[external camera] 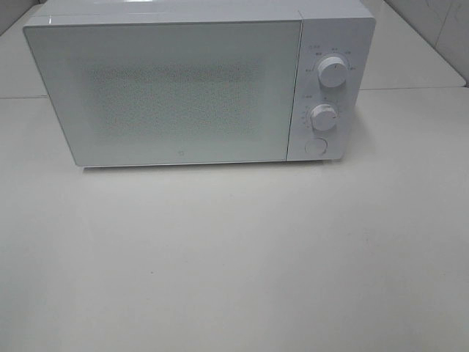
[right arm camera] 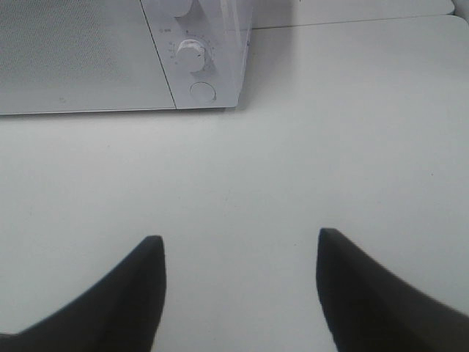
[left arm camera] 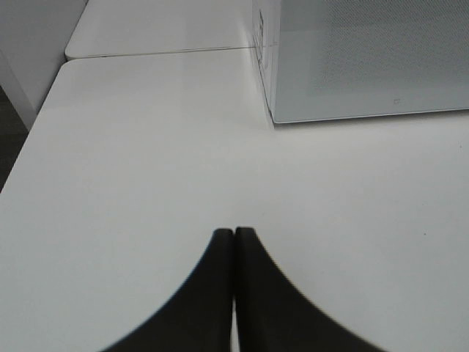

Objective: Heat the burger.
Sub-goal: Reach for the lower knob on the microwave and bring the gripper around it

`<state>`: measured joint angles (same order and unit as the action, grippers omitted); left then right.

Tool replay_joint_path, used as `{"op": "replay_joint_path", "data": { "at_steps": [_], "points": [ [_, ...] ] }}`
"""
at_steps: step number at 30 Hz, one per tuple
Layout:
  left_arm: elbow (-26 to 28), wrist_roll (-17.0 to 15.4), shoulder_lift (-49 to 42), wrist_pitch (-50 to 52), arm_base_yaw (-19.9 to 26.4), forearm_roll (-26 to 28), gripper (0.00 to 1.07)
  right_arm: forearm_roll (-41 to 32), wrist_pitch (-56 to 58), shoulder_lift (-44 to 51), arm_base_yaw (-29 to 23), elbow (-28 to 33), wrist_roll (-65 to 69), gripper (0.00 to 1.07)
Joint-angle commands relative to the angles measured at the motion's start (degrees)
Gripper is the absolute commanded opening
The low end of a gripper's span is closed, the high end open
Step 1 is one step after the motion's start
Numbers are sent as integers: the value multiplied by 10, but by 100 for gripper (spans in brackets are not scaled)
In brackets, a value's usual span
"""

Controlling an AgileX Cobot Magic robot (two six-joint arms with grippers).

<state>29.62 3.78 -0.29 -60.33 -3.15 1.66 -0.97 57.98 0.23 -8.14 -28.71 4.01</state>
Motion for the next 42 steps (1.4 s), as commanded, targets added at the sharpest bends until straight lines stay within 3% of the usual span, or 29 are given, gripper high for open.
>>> {"op": "replay_joint_path", "data": {
  "at_steps": [1, 18, 26, 29, 34, 42],
  "points": [
    [-9, 7, -9, 6, 1, 6, 0, -2, -6, 15, 1, 2, -8, 57],
    [-7, 6, -3, 7, 1, 15, 0, 3, -42, -3, 1, -14, -9, 57],
    [-7, 6, -3, 7, 1, 15, 0, 3, -241, -88, 1, 17, -9, 57],
    [-7, 6, -3, 7, 1, 15, 0, 3, -260, -101, 1, 23, -9, 57],
    [-7, 6, -3, 7, 1, 15, 0, 3, -378, -209, 1, 58, -9, 57],
    [-7, 6, -3, 7, 1, 15, 0, 3, -492, -340, 1, 59, -9, 57]
  ]
}}
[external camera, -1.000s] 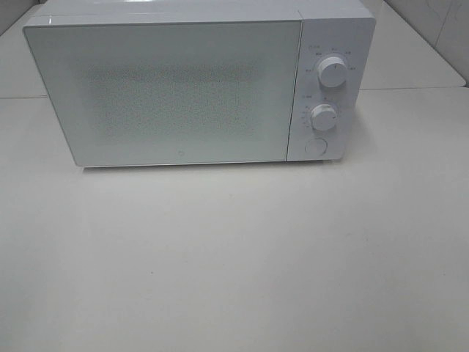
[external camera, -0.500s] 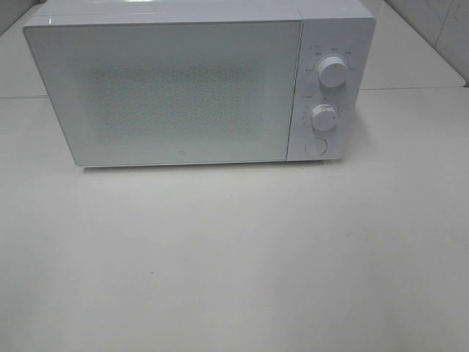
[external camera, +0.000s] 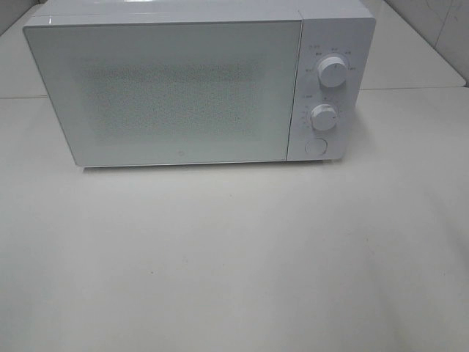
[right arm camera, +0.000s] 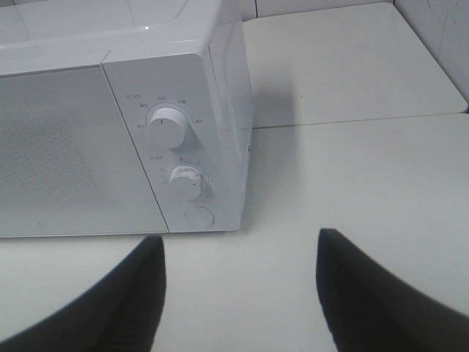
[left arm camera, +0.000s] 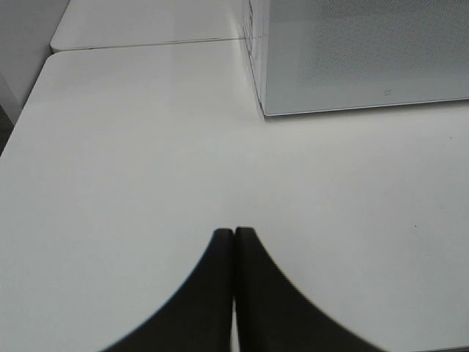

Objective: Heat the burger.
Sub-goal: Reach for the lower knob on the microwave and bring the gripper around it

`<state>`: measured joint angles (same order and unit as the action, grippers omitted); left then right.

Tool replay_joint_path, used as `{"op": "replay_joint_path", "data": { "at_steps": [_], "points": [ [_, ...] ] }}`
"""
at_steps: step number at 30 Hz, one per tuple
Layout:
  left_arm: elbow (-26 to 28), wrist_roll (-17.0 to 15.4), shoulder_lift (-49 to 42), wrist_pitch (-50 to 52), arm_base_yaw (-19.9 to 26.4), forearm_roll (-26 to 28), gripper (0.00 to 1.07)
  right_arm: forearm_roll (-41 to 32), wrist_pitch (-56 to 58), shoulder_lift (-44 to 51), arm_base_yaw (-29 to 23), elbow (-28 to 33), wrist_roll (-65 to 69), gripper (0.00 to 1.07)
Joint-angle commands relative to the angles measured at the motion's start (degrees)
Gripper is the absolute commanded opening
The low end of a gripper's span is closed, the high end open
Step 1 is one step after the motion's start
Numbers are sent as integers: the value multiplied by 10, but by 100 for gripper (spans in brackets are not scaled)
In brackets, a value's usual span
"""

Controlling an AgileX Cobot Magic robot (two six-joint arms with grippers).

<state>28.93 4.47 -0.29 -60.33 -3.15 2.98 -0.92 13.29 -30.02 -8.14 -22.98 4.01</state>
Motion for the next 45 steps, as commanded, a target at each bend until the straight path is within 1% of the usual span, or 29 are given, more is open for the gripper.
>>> {"op": "replay_joint_path", "data": {
  "at_steps": [1, 2, 3, 7, 9, 10, 11, 13, 14, 15, 17, 18, 19, 21, 22, 23, 25, 26, 27, 29, 30, 34, 36, 37, 39, 40, 41, 42, 45],
  "points": [
    [-1, -1, -3, 7, 1, 2, 0, 2, -60, -54, 1, 2, -9, 57],
    [-1, -1, -3, 7, 1, 2, 0, 2, -60, -54, 1, 2, -9, 57],
    [-1, -1, -3, 7, 1, 2, 0, 2, -88, -89, 1, 2, -9, 57],
    [-1, -1, -3, 7, 1, 2, 0, 2, -136, -135, 1, 2, -9, 57],
    [-1, -1, -3, 7, 1, 2, 0, 2, -195, -180, 1, 2, -9, 57],
    [-1, -1, -3, 7, 1, 2, 0, 2, -195, -180, 1, 2, -9, 57],
    [-1, -1, -3, 7, 1, 2, 0, 2, -230, -214, 1, 2, -9, 57],
    [-1, -1, -3, 7, 1, 2, 0, 2, -249, -230, 1, 2, -9, 57],
    [-1, -1, -3, 7, 1, 2, 0, 2, -285, -261, 1, 2, -9, 57],
    [-1, -1, -3, 7, 1, 2, 0, 2, -285, -261, 1, 2, -9, 57],
    [-1, -1, -3, 7, 1, 2, 0, 2, -351, -311, 1, 2, -9, 57],
    [-1, -1, -3, 7, 1, 2, 0, 2, -351, -311, 1, 2, -9, 57],
    [-1, -1, -3, 7, 1, 2, 0, 2, -390, -347, 1, 2, -9, 57],
    [-1, -1, -3, 7, 1, 2, 0, 2, -413, -364, 1, 2, -9, 57],
    [-1, -1, -3, 7, 1, 2, 0, 2, -453, -397, 1, 2, -9, 57],
    [-1, -1, -3, 7, 1, 2, 0, 2, -453, -397, 1, 2, -9, 57],
    [-1, -1, -3, 7, 1, 2, 0, 2, -509, -447, 1, 2, -9, 57],
    [-1, -1, -3, 7, 1, 2, 0, 2, -509, -447, 1, 2, -9, 57],
    [-1, -1, -3, 7, 1, 2, 0, 2, -546, -484, 1, -1, -9, 57],
    [-1, -1, -3, 7, 1, 2, 0, 3, -562, -498, 1, 0, -11, 57],
    [-1, -1, -3, 7, 1, 2, 0, 17, -605, -533, 1, 0, -14, 57],
    [-1, -1, -3, 7, 1, 2, 0, 44, -658, -572, -2, 0, -15, 57],
    [-1, -1, -3, 7, 1, 2, 0, 42, -684, -602, -24, -1, -28, 57],
    [-1, -1, -3, 7, 1, 2, 0, 42, -684, -602, -24, -1, -28, 57],
    [-1, -1, -3, 7, 1, 2, 0, 20, -685, -634, -70, -9, -53, 57],
    [-1, -1, -3, 7, 1, 2, 0, 20, -685, -634, -70, -9, -53, 57],
    [-1, -1, -3, 7, 1, 2, 0, 9, -685, -638, -85, -11, -60, 57],
    [-1, -1, -3, 7, 1, 2, 0, -36, -687, -650, -117, -15, -85, 57],
    [-1, -1, -3, 7, 1, 2, 0, -59, -688, -655, -130, -17, -94, 57]
  ]
}}
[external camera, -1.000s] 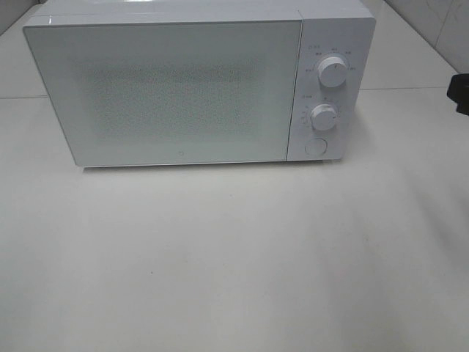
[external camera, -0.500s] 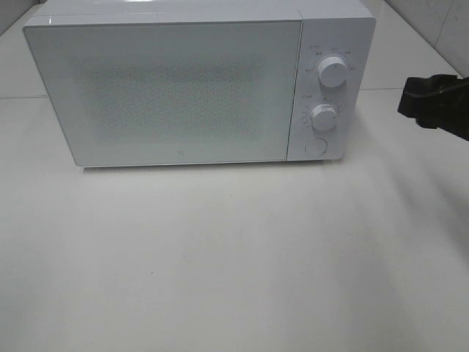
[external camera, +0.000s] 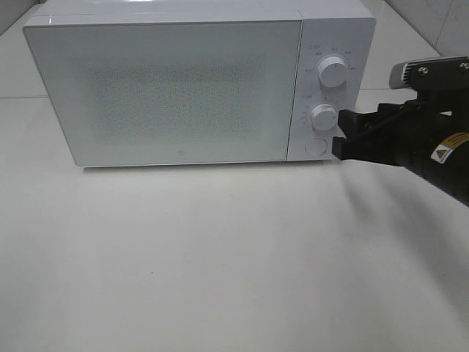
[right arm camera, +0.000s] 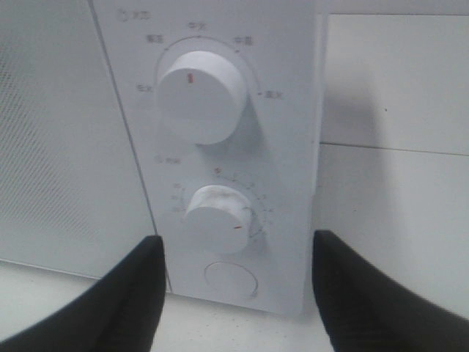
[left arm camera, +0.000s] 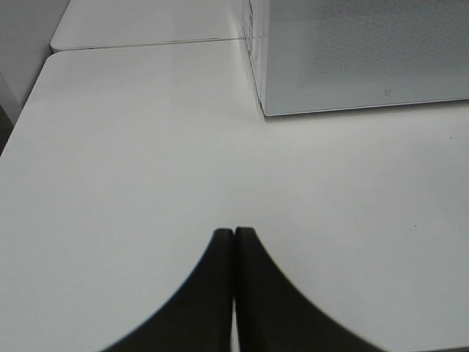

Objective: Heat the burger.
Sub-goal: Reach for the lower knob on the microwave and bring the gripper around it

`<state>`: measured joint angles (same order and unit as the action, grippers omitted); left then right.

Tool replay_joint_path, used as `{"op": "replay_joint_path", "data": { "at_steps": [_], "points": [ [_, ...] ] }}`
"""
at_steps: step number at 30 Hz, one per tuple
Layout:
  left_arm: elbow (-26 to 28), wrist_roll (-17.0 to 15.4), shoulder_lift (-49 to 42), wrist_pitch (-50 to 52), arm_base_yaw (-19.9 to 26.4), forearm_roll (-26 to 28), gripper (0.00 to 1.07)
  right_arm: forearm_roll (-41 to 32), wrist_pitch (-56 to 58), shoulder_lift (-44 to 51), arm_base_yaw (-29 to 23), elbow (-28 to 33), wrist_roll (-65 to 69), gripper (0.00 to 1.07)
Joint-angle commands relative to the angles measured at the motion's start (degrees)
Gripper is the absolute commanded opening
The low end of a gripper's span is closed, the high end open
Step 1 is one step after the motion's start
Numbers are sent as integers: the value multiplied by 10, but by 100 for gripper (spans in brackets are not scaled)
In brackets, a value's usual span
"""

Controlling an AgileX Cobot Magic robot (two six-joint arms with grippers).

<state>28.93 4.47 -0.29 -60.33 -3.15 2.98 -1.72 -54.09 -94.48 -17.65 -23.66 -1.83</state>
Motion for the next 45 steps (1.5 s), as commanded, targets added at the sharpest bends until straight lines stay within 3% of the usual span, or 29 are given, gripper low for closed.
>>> {"op": "replay_joint_path", "data": {
  "at_steps": [1, 7, 21, 32, 45],
  "points": [
    [-1, -1, -3, 7, 1, 2, 0, -87, -15, -21, -63, -16, -54, 57],
    [-1, -1, -3, 7, 1, 2, 0, -148, -15, -60, -113, -52, -65, 57],
    [-1, -1, -3, 7, 1, 2, 0, -176, -30, -135, -117, -120, -105, 57],
    [-1, -1, -3, 7, 1, 2, 0, -237, -66, -149, -117, -122, -146, 57],
    [-1, -1, -3, 7, 1, 2, 0, -231, -73, -151, -116, -122, -143, 57]
  ]
}}
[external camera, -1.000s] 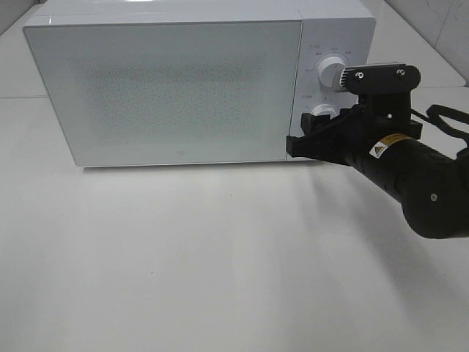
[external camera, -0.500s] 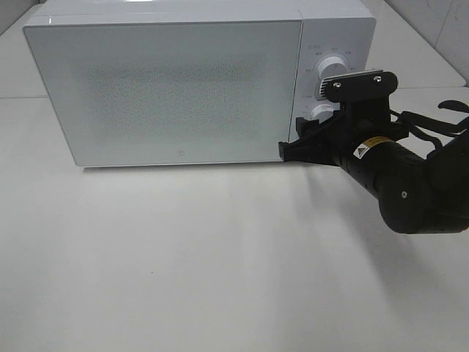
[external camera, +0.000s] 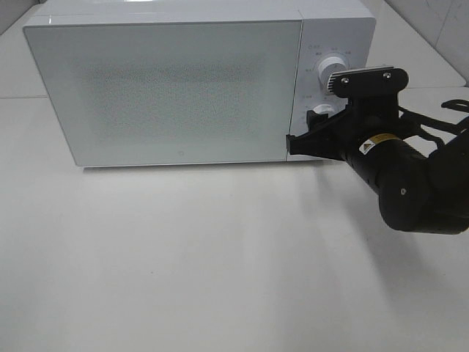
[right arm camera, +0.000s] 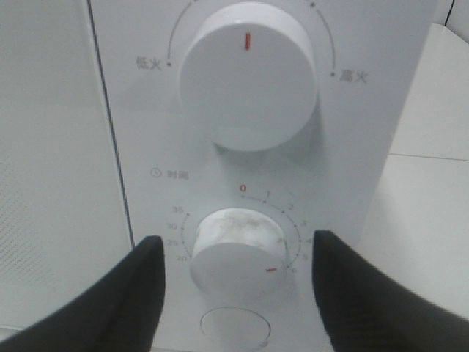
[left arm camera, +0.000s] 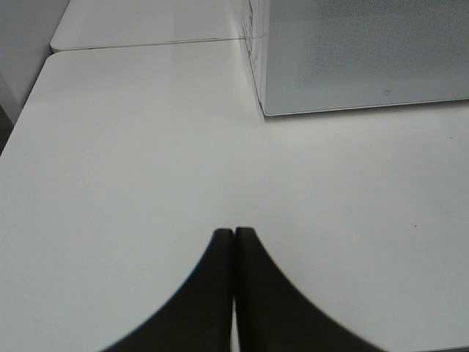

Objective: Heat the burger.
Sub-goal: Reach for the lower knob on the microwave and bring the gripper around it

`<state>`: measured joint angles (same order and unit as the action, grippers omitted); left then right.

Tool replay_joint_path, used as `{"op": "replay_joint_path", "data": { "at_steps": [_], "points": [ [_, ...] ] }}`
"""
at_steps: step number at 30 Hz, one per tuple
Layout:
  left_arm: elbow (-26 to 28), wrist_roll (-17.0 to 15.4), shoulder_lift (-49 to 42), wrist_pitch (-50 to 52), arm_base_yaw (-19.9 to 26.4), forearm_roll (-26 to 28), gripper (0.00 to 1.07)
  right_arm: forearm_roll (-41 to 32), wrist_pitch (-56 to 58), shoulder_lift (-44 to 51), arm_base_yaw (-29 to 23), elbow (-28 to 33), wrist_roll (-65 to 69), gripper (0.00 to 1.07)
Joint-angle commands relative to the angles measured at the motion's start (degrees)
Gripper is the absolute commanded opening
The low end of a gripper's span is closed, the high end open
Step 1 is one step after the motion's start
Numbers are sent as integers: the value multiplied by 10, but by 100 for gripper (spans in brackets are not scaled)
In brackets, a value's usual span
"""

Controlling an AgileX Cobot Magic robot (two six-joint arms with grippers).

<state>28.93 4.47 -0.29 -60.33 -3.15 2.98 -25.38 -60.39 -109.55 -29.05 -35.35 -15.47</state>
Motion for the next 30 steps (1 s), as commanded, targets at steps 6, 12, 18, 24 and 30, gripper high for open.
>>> {"op": "replay_joint_path", "data": {
  "at_steps": [6, 12, 18, 24, 30],
  "points": [
    [-1, -1, -3, 7, 1, 2, 0, 5, -36, -19, -2, -5, -7, 57],
    [-1, -1, -3, 7, 1, 2, 0, 6, -57, -41, -2, -5, 14, 57],
    [-1, -1, -3, 7, 1, 2, 0, 5, -68, -42, -2, -8, 23, 57],
    [-1, -1, -3, 7, 1, 2, 0, 5, -56, -46, -2, -29, 23, 57],
    [-1, -1, -3, 7, 1, 2, 0, 1, -41, -48, -2, -45, 21, 57]
  ]
}}
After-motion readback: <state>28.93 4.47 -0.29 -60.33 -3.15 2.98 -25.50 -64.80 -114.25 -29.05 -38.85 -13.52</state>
